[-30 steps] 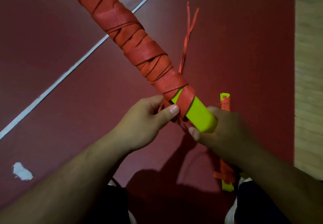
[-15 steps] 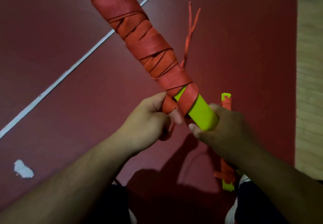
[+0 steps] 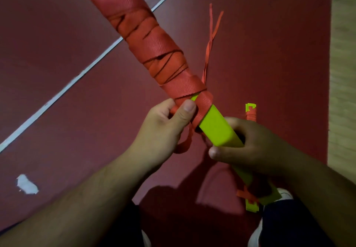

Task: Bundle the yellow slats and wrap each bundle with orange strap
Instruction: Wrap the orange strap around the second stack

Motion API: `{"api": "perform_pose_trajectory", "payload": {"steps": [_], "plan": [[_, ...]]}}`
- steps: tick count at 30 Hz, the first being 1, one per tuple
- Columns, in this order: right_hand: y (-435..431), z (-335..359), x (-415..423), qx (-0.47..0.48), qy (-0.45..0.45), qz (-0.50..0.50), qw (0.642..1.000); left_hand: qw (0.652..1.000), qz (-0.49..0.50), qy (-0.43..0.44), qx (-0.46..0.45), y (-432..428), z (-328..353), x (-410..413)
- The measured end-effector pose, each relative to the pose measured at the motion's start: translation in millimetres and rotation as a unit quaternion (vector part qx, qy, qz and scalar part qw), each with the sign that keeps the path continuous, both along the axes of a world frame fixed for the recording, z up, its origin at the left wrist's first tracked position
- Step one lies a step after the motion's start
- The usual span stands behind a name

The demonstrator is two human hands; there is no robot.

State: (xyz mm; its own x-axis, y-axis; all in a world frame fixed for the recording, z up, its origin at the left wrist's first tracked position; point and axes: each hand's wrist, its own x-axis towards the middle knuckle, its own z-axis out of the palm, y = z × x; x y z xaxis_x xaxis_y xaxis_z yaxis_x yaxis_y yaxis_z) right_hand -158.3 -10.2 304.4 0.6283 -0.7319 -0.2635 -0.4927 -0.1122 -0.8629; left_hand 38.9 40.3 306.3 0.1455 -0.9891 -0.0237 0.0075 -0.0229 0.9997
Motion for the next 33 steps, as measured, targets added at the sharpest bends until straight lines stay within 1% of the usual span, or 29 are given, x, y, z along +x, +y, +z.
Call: {"api": "perform_pose_trajectory", "payload": {"steps": [2, 3, 4, 5, 9, 12, 14, 17, 19, 20, 22, 23, 25, 28, 30, 31, 33], "plan": [[-2, 5, -2, 0.105, -0.061, 0.041, 0.992, 0.999, -0.025, 0.028, -0.024, -2, 3, 4], [-1, 5, -2, 0.155, -0.073, 0.05, 0.984, 0.998, -0.037, 0.036, -0.036, -2, 4, 5], [1, 5, -2, 0.185, -0.074, 0.056, 0.978, 0.997, -0.046, 0.035, -0.041, -2, 4, 6], [4, 5, 0, 0.185, -0.069, 0.057, 0.979, 0.997, -0.05, 0.026, -0.043, -3, 6, 6], [10, -1, 7, 0.038, -0.024, -0.006, 0.999, 0.998, -0.042, -0.026, -0.047, -2, 8, 5], [10, -2, 7, -0.028, 0.009, -0.054, 0.998, 0.999, -0.004, -0.022, -0.03, -2, 13, -1], [13, -4, 8, -0.075, 0.027, -0.08, 0.994, 0.998, 0.012, -0.058, -0.035, -3, 14, -3], [16, -7, 11, -0.115, 0.042, -0.12, 0.985, 0.986, 0.037, -0.149, -0.073, -5, 8, -1], [18, -6, 14, -0.122, 0.044, -0.135, 0.982, 0.979, 0.057, -0.179, -0.074, -6, 6, -2], [18, -5, 15, -0.122, 0.045, -0.142, 0.981, 0.982, 0.055, -0.163, -0.072, -6, 8, -3], [18, -6, 16, -0.124, 0.053, -0.16, 0.978, 0.993, 0.027, -0.102, -0.053, -5, 11, -5], [18, -6, 17, -0.131, 0.057, -0.168, 0.975, 0.994, 0.014, -0.098, -0.042, -4, 12, -5], [21, -10, 19, -0.159, 0.077, -0.175, 0.969, 0.99, 0.007, -0.135, -0.033, -2, 11, -5], [21, -11, 20, -0.193, 0.108, -0.157, 0.962, 0.992, 0.055, -0.115, -0.006, -2, 9, -10], [13, -6, 16, -0.165, 0.109, -0.104, 0.975, 0.994, 0.067, -0.084, 0.0, -3, 10, -12], [8, -2, 12, -0.124, 0.09, -0.071, 0.986, 0.996, 0.061, -0.068, -0.005, -4, 10, -11], [-1, 8, 6, -0.005, 0.031, -0.018, 0.999, 0.999, 0.027, -0.031, -0.018, -2, 11, -5]]}}
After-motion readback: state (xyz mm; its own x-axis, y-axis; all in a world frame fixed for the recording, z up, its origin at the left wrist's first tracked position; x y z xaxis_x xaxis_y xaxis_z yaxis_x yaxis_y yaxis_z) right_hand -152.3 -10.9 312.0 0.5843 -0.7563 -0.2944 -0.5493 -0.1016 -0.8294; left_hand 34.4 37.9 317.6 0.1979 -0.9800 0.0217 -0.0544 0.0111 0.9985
